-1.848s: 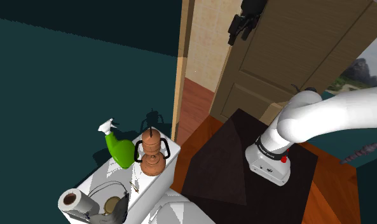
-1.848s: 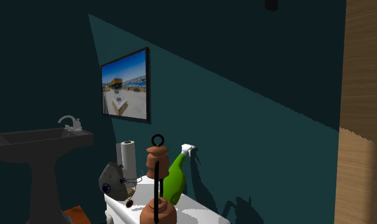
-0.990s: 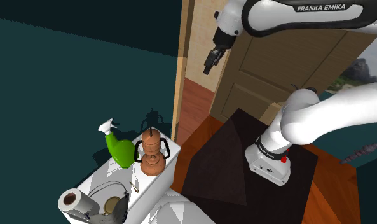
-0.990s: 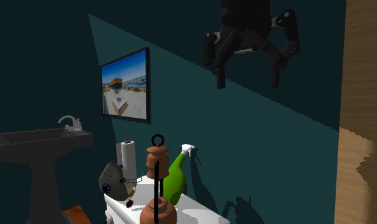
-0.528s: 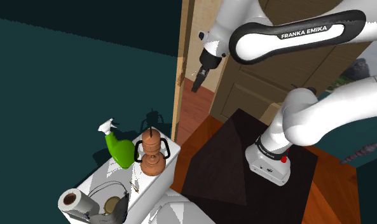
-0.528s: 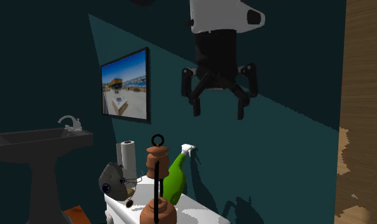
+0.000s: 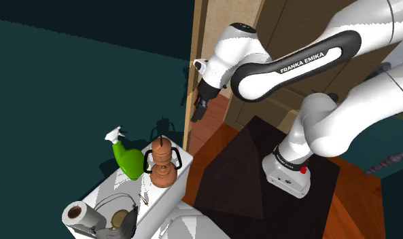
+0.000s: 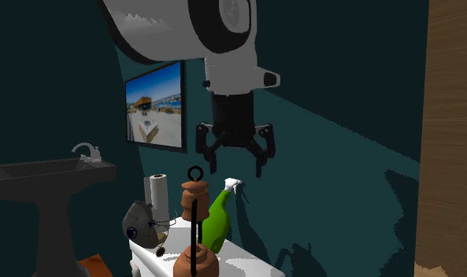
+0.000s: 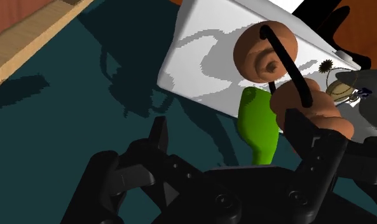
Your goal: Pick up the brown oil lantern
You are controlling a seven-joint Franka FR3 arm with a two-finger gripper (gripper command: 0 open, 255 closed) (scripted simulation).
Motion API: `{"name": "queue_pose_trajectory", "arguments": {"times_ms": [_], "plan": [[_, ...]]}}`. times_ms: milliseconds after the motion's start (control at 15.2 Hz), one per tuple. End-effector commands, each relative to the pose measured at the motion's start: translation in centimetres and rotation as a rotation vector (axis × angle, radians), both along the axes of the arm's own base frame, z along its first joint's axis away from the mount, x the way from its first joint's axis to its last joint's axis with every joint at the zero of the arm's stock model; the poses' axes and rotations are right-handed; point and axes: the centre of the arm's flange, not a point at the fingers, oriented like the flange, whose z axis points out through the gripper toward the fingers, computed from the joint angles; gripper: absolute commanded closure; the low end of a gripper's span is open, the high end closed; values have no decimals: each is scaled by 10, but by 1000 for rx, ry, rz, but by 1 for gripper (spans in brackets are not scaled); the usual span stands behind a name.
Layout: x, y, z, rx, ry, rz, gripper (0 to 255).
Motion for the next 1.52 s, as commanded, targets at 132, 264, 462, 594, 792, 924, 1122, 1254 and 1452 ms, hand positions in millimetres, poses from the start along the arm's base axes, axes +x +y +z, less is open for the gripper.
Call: {"name": "queue_pose_trajectory", "arguments": {"times_ms": [132, 264, 462, 594, 792, 924, 1122, 1254, 1452], "plan": [[-7, 33, -38, 14, -31, 110, 0], [-12, 51, -55, 21, -45, 165, 0], [-20, 76, -80, 31, -65, 247, 0], [-27, 93, -97, 38, -79, 302, 0], [-30, 100, -114, 41, -85, 323, 0], [-30, 100, -125, 41, -85, 323, 0], [-30, 100, -141, 41, -85, 323, 0], [-30, 100, -144, 41, -85, 323, 0], [-31, 100, -143, 41, -85, 324, 255]]}}
